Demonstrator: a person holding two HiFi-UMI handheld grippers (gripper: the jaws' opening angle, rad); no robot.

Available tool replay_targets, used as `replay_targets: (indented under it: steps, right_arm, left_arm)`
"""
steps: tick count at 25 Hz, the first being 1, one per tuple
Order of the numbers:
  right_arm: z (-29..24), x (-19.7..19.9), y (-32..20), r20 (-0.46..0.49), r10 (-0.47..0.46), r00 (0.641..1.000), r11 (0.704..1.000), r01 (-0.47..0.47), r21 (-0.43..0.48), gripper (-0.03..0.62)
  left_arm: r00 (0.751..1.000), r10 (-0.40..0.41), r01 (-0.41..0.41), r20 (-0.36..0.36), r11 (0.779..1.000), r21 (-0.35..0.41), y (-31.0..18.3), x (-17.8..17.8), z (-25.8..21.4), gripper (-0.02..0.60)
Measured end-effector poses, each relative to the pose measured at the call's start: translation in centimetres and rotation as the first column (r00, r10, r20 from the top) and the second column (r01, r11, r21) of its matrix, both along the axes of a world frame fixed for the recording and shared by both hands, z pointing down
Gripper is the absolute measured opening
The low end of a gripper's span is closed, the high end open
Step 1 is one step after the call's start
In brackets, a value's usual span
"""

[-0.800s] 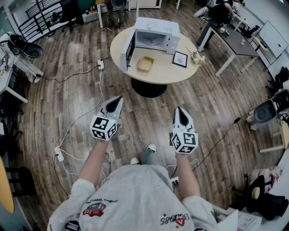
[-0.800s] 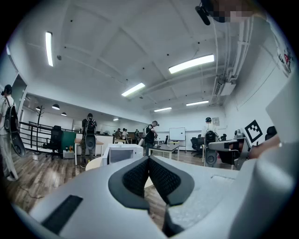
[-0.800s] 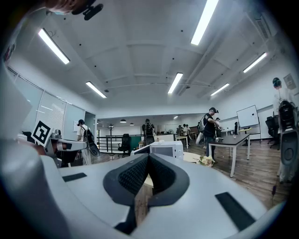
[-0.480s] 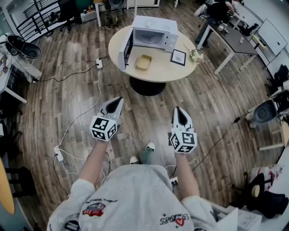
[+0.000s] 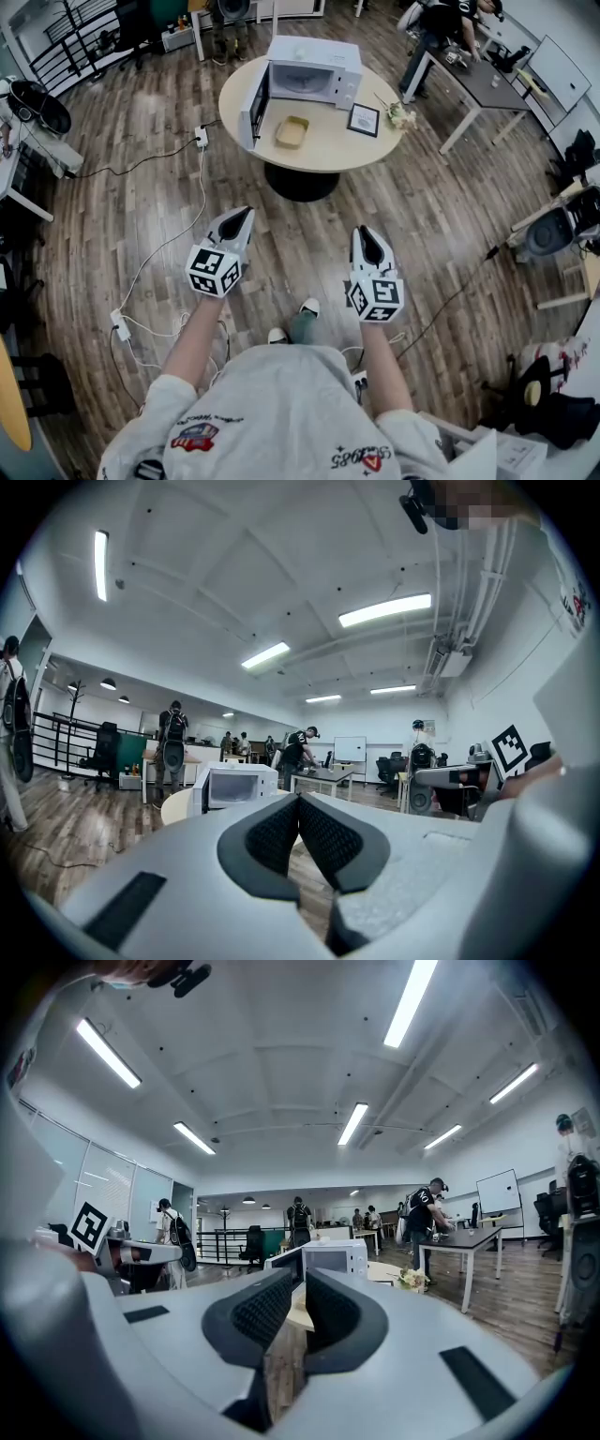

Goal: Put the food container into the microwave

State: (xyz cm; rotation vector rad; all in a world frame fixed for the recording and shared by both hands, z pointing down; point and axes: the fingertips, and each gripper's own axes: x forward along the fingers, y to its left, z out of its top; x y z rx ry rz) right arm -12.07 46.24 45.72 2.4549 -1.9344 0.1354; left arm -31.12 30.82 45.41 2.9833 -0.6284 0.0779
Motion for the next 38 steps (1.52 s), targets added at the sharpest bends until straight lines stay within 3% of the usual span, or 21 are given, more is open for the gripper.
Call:
replay_targets:
  steps: [16, 23, 27, 31, 38]
  right_arm:
    - [-1.1, -1.2, 0.5, -0.024, 0.0, 1.0, 0.999, 0.001, 0.047, 0.265]
    - [-1.3, -1.5, -0.4, -0.031, -0.005, 1.0, 0.998, 0.007, 0.062, 0.289]
    - [-1.7, -1.3, -1.1, -0.038, 0.004, 0.999, 0.997, -0.001, 0.071, 0.342]
    - [-1.7, -0.4, -2.0, -0.042, 0.017, 0.999, 0.997, -0.014, 0.076, 0.388]
    - [-0.7, 2.2, -5.3, -0.022, 0.005, 1.0, 0.998, -0.004, 0.064, 0.4]
  left_arm:
    - [1.0, 0.008, -0.008, -0.008, 1.0, 0.004, 1.2, -0.8, -0.4, 0.005]
    - [1.0, -0.003, 0.003, -0.011, 1.0, 0.007, 0.4, -1.3, -0.6, 0.003]
    - [1.0, -0.007, 0.007, -0.01, 1.0, -0.002, -0.3, -1.3, -0.5, 0.005]
    - [1.0, -0.001, 0.001, -0.007, 1.0, -0.004, -1.1, -0.4, -0.3, 0.004]
    - [1.0, 0.005, -0.005, -0.001, 1.0, -0.009, -4.2, 3.0, 0.2, 0.005]
